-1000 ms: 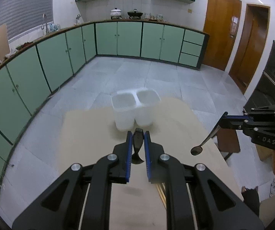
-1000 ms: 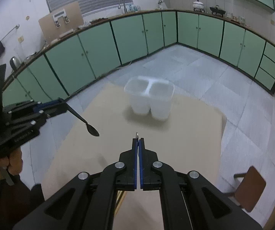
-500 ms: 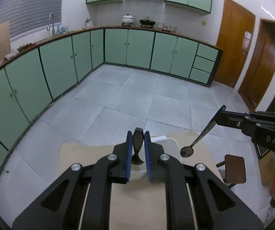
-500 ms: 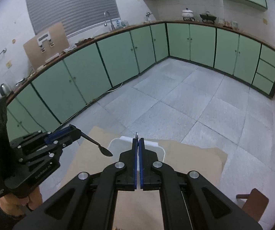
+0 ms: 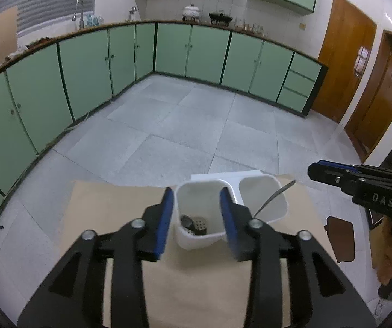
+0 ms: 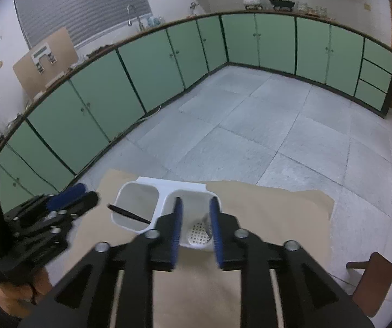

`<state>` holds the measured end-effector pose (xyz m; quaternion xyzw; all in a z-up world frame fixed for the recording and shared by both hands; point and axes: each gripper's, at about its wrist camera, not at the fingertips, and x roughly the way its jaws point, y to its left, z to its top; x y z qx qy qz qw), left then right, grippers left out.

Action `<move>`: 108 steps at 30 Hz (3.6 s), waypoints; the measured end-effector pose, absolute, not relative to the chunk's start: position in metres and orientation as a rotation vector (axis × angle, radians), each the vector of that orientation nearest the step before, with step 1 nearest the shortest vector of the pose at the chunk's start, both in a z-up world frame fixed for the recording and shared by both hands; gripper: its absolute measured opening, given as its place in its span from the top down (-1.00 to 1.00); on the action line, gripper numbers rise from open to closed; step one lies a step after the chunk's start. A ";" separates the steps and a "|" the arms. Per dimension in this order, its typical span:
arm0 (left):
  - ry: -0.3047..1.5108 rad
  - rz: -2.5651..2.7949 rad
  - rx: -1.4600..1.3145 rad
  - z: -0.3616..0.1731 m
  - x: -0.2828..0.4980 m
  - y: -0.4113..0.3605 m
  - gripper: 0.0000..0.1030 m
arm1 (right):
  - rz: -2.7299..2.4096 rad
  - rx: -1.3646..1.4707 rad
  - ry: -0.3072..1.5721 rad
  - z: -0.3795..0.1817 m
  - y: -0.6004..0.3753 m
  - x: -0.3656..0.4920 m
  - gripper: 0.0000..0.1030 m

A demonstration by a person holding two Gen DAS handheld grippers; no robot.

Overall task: Organize utensils
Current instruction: 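Open both tools to release the spoons into the holder, then grasp a red-patterned chopstick with the left tool while the right tool grasps a plain wooden chopstick, then lift and carry both chopsticks upright toward the white holder with both tools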

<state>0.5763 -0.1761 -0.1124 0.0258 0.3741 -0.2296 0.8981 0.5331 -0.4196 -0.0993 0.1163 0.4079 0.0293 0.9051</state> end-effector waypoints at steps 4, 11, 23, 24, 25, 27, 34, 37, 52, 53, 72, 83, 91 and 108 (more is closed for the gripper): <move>0.665 -0.457 0.076 -0.081 0.527 -0.140 -0.36 | 0.053 0.267 0.782 -0.081 -0.429 0.489 0.27; 0.497 -0.418 0.102 -0.080 0.376 -0.073 -0.84 | 0.050 0.165 0.646 -0.096 -0.394 0.316 -0.30; 0.550 -0.398 0.038 -0.198 0.171 -0.019 -0.85 | 0.136 0.020 0.756 -0.265 -0.259 0.116 -0.37; 0.555 -0.412 0.033 -0.203 0.168 -0.020 -0.85 | 0.150 -0.002 0.766 -0.270 -0.252 0.114 -0.36; 0.573 -0.426 0.037 -0.212 0.163 -0.023 -0.85 | 0.157 -0.031 0.774 -0.273 -0.247 0.113 -0.32; 0.638 -0.476 0.059 -0.229 0.160 -0.032 -0.85 | 0.152 -0.062 0.777 -0.277 -0.243 0.112 -0.31; 0.748 -0.503 0.141 -0.272 0.165 -0.054 -0.85 | 0.163 -0.046 0.808 -0.290 -0.252 0.132 -0.31; 0.750 -0.500 0.127 -0.274 0.168 -0.049 -0.85 | 0.135 -0.022 0.797 -0.291 -0.265 0.140 -0.30; 0.791 -0.486 0.229 -0.306 0.189 -0.099 -0.84 | 0.067 0.036 0.791 -0.287 -0.307 0.128 -0.31; 0.802 -0.497 0.214 -0.305 0.191 -0.097 -0.82 | 0.074 0.030 0.791 -0.287 -0.306 0.129 -0.31; 0.760 -0.437 0.157 -0.303 0.183 -0.087 0.73 | 0.058 0.001 0.779 -0.292 -0.285 0.140 0.74; 0.747 -0.267 0.104 -0.301 0.194 -0.064 0.66 | -0.063 0.099 0.758 -0.292 -0.303 0.137 0.70; 0.761 -0.312 0.101 -0.300 0.195 -0.062 0.79 | -0.054 0.074 0.768 -0.294 -0.301 0.130 0.68; 0.689 -0.338 0.041 -0.181 0.214 -0.044 0.90 | -0.017 0.087 0.678 -0.179 -0.312 0.137 0.87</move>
